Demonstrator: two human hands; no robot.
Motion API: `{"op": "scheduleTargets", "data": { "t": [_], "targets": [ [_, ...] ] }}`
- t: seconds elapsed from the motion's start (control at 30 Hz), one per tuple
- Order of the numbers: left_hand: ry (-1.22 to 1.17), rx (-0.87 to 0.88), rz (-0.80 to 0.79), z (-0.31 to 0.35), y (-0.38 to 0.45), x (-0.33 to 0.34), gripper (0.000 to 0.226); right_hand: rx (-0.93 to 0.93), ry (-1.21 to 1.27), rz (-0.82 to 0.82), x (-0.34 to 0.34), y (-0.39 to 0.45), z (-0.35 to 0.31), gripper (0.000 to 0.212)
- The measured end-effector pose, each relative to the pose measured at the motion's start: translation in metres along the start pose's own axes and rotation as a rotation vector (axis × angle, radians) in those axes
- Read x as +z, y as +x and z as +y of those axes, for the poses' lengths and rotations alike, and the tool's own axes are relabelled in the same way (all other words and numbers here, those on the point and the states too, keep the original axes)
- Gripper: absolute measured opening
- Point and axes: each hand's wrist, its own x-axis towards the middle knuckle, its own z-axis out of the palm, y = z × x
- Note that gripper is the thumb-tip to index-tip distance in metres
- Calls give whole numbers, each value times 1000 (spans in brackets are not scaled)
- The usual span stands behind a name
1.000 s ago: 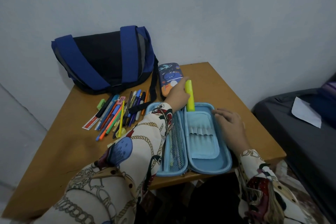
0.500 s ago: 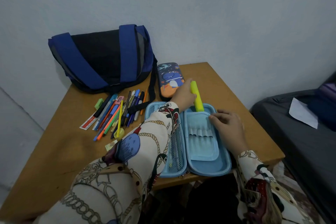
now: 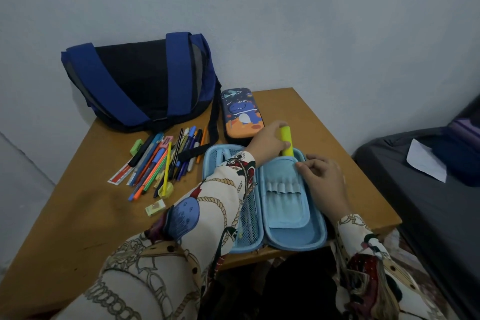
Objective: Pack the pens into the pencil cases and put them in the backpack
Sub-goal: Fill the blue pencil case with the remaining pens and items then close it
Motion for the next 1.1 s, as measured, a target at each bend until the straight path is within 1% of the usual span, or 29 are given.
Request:
{"op": "scheduleTargets", "data": {
  "t": [0.03, 0.1, 0.17, 0.3, 0.43, 0.57, 0.7, 0.77, 0.83, 0.9, 0.93, 1.0, 1.03, 1.07, 1.1],
  "targets": [
    [51, -3, -15, 1, -1, 0, 43, -3, 6, 1, 1, 1, 1, 23],
    [132, -9, -32, 1, -3, 0, 34, -8, 19, 4, 2, 2, 6, 25],
    [157, -15, -22, 0, -6, -1, 27, -15, 18, 1, 2, 2, 8, 25],
    [161, -21, -9, -3, -11, -1, 19, -8, -15, -2, 1, 1, 3, 25],
    [278, -3, -52, -3, -15, 1, 14, -9, -32, -4, 1, 2, 4, 26],
    [377, 54, -48, -1, -24, 6, 17, -20, -40, -1, 3, 3, 8, 28],
    [700, 162, -56, 0, -35, 12, 31, -5, -55, -1, 3, 3, 6, 29],
    [745, 198, -38, -1, -41, 10, 32, -6, -40, 3, 3, 3, 8, 28],
    [651, 244, 55, 0, -47, -1, 32, -17, -8, 10, 4, 4, 11, 30],
    [526, 270, 242, -2, -52, -21, 29, -16, 11, 20, 5, 3, 14, 31],
    [484, 253, 357, -5, -54, -34, 30, -14, 17, 22, 5, 3, 15, 32],
    [489, 133, 564, -17, -59, -64, 33, -11, 26, 18, 6, 4, 15, 32],
    [550, 47, 619, -26, -61, -79, 33, -14, 26, 12, 6, 4, 15, 29],
    [647, -41, 636, -35, -63, -93, 33, -19, 25, 3, 6, 4, 16, 25],
    [753, -115, 619, -45, -65, -104, 31, -25, 22, -3, 6, 4, 16, 24]
  ]
}}
